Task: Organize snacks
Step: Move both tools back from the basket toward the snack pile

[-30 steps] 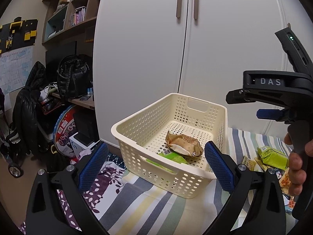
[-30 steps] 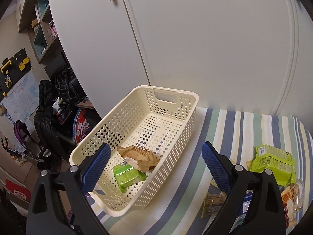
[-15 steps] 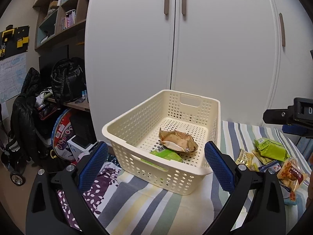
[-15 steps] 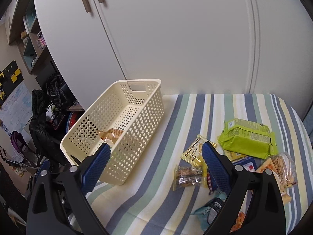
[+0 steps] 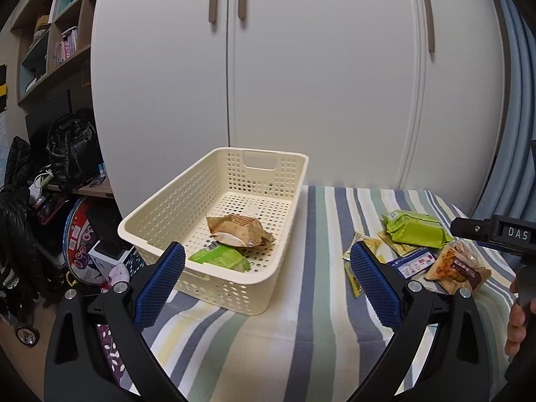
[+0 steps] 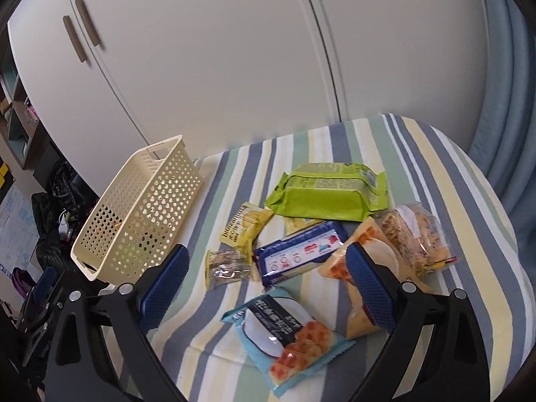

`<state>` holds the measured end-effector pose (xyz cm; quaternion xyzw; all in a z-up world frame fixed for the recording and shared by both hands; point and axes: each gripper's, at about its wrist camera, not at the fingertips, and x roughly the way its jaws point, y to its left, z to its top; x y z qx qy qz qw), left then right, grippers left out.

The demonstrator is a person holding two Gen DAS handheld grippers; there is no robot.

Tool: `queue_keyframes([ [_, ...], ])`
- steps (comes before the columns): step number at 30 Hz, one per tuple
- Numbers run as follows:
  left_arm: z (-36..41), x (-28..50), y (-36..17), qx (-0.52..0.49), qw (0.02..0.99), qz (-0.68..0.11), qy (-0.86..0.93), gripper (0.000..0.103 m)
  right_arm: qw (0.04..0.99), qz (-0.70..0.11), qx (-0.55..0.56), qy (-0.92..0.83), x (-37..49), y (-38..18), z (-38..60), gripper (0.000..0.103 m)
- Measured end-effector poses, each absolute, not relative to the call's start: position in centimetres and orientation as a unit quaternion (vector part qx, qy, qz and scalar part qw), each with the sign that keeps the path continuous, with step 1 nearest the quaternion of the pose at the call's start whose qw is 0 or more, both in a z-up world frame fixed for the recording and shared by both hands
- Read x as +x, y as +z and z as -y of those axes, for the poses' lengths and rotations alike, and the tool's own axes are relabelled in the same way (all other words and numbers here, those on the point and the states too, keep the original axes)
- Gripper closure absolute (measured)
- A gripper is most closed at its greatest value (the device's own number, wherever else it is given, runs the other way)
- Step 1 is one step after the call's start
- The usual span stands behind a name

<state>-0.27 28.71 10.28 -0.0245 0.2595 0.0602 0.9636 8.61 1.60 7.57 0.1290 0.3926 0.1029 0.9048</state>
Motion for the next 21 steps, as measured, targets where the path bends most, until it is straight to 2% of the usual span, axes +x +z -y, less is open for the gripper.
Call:
queue_keyframes([
  [21, -18.6, 1.6, 10.0, 0.017, 0.944, -0.327, -0.049, 0.003, 0.907, -0.383, 0.172, 0.027, 4.8, 5.0, 10.2, 0.007],
])
